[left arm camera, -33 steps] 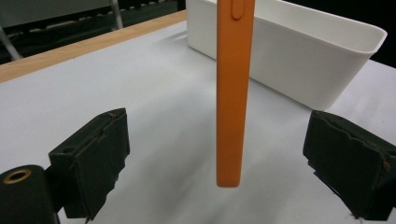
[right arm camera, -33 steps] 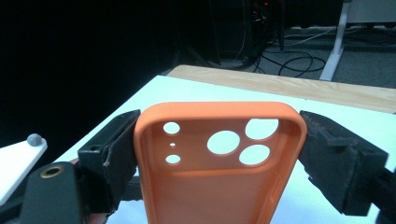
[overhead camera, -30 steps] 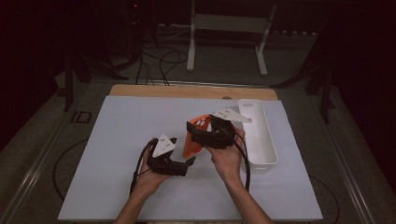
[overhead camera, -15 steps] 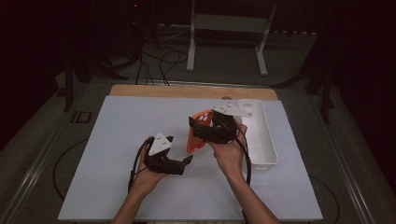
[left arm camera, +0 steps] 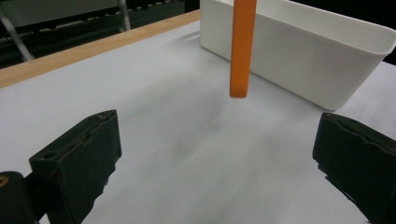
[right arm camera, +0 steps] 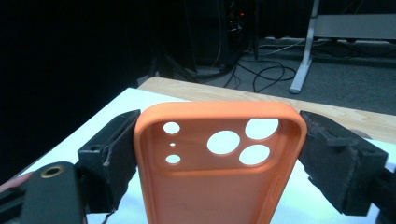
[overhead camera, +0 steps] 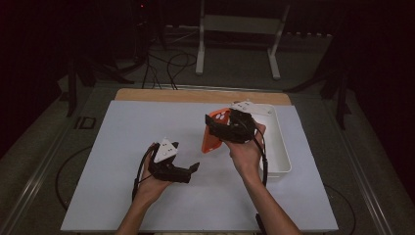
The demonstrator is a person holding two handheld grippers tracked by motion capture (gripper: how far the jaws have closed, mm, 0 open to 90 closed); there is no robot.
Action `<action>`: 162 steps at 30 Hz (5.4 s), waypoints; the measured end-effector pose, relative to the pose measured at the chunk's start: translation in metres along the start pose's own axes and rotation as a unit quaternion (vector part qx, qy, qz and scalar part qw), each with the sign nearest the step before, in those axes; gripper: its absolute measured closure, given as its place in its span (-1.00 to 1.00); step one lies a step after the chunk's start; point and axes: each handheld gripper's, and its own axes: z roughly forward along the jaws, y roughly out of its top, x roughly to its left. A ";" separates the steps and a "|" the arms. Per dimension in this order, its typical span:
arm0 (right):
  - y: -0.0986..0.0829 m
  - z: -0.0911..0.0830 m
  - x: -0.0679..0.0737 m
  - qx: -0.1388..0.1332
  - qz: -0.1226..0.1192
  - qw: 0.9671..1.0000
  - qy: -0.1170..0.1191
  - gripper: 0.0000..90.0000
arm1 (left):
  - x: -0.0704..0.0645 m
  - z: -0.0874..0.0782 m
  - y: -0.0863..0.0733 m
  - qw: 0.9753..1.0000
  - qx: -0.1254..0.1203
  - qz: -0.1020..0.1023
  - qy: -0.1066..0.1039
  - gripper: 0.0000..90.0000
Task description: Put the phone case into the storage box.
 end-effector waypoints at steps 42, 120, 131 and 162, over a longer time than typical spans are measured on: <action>0.016 0.007 -0.031 0.005 -0.004 1.000 -0.030 -0.63 | 0.037 -0.036 -0.026 0.999 -0.023 -0.024 0.036 -0.99; 0.042 0.002 -0.082 -0.009 0.009 0.993 -0.115 -0.63 | 0.047 -0.083 -0.090 0.996 -0.028 -0.008 0.087 -0.99; 0.047 0.002 -0.091 -0.010 0.010 0.991 -0.132 -0.63 | 0.047 -0.084 -0.090 0.996 -0.027 -0.008 0.089 -0.99; 0.048 0.006 -0.115 -0.005 0.008 0.984 -0.178 -0.63 | 0.046 -0.084 -0.090 0.995 -0.028 -0.011 0.092 -0.99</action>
